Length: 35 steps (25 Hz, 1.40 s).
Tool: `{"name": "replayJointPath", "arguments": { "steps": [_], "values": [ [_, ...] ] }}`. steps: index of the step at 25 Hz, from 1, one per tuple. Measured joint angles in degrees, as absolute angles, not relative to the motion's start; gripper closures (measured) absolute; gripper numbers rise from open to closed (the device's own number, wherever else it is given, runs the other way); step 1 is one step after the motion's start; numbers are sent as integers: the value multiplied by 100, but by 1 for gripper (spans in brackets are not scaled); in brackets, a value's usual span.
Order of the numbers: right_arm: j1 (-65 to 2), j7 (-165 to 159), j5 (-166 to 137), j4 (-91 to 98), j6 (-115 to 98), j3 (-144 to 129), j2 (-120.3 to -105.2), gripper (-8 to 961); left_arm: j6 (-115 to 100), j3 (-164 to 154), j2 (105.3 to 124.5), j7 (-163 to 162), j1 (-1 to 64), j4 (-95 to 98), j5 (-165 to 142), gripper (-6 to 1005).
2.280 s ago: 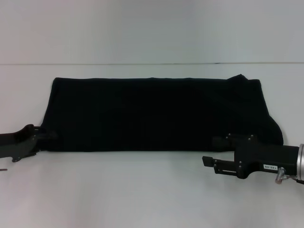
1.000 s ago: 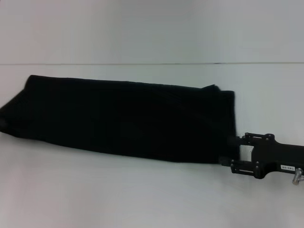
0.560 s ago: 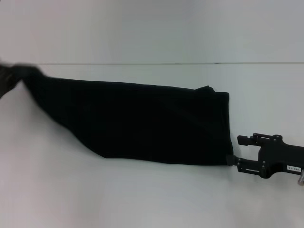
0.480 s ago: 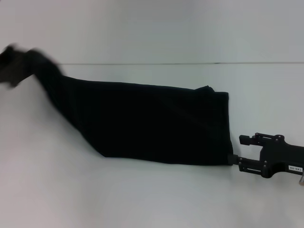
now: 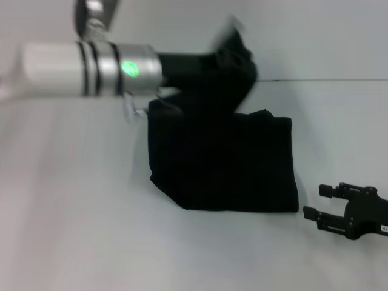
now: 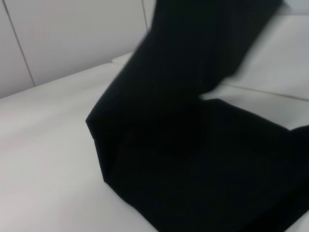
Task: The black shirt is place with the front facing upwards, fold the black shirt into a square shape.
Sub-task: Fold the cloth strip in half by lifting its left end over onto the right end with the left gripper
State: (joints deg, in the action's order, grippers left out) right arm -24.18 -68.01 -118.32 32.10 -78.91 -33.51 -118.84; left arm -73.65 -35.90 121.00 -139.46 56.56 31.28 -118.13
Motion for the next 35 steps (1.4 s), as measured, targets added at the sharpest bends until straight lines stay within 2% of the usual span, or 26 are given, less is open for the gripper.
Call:
{"name": "replayJointPath", "arguments": {
  "steps": [2, 4, 7, 14, 27, 35],
  "values": [
    [-2386, -6801, -11832, 3187, -7890, -3349, -11902, 236, -7185, -3814, 12344, -13833, 5581, 3009, -11781, 970],
    [-2367, -6802, -11786, 3108, -7836, -3325, -11946, 236, -7009, -4002, 12431, -13618, 5506, 2625, -11617, 970],
    [-2397, -6803, -11737, 2977, -7785, -3273, -11958, 236, -6815, -4144, 12426, -13111, 5419, 1791, -11216, 969],
    [-2748, -6773, -11378, 2496, -7119, -3024, -11973, 236, -6902, -4171, 12423, -12924, 5293, 1691, -11145, 969],
    [-3897, -6724, -10566, 1993, -5317, -3040, -12006, 236, -6872, -4199, 12451, -12689, 5333, 1636, -11157, 968],
    [-3988, -6328, -9922, 1908, -5088, -3046, -12010, 237, -6699, -4201, 12461, -12395, 5365, 1362, -11150, 968]
  ]
}}
